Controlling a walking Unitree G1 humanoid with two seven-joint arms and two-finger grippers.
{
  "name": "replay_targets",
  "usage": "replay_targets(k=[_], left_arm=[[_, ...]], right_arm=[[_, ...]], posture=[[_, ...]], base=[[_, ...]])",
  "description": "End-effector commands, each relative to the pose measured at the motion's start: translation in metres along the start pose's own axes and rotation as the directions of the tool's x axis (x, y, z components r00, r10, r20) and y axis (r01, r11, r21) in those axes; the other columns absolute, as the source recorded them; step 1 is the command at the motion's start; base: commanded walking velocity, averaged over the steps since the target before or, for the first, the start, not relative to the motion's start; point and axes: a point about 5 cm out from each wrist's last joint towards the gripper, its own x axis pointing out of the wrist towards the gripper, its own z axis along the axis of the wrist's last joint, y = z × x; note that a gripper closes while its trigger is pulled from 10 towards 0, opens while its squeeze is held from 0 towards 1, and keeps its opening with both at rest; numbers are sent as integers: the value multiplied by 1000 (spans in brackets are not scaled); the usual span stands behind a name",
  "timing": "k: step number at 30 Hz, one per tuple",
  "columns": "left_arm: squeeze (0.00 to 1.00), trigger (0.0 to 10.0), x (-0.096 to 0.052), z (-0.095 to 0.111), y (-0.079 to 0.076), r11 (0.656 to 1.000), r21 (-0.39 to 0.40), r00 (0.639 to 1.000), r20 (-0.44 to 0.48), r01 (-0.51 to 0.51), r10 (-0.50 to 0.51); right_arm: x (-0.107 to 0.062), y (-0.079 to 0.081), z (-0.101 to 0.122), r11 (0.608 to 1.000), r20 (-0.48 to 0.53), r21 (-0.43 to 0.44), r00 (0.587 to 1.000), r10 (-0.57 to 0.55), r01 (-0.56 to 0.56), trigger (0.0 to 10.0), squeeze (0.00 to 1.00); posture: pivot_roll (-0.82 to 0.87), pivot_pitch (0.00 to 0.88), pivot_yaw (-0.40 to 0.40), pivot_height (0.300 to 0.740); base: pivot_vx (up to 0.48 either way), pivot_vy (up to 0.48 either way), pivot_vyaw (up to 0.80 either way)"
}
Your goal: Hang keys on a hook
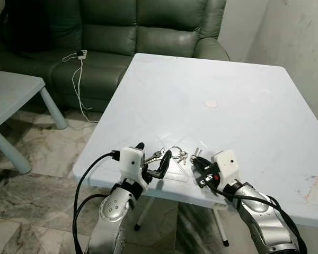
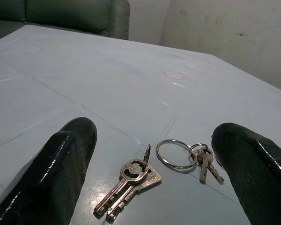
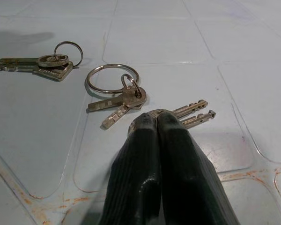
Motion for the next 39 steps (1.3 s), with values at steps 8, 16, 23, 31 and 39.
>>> replay_targets(k=[8,16,23,31,39], left_arm=[[0,10000,6,5,-6,1000,-20,1000,21,4,-3],[0,10000,8,7,-2,1000,-12,1000,27,-9,10],[0,10000,13,13,10,999,-6,997,49,-53,53],[0,10000,25,35,46,986,10,980,110,-165,163],[0,10000,25,49,68,969,-10,953,174,-249,247]], right_arm=[[0,-6,6,1000,21,-11,1000,-21,21,0,0],[-2,-10,25,994,197,100,979,-53,33,0,0],[-6,-18,40,979,314,172,936,-161,111,0,0],[-7,-27,52,949,366,234,886,-286,210,4667,0],[-10,-34,57,923,372,121,845,-384,365,10000,0]], posture=[[-7,20,-70,740],[-8,19,-69,740],[-8,9,-66,740],[-18,0,-51,740],[-27,0,-36,740]], base=[[0,0,0],[0,0,0],[0,0,0],[0,0,0],[0,0,0]])
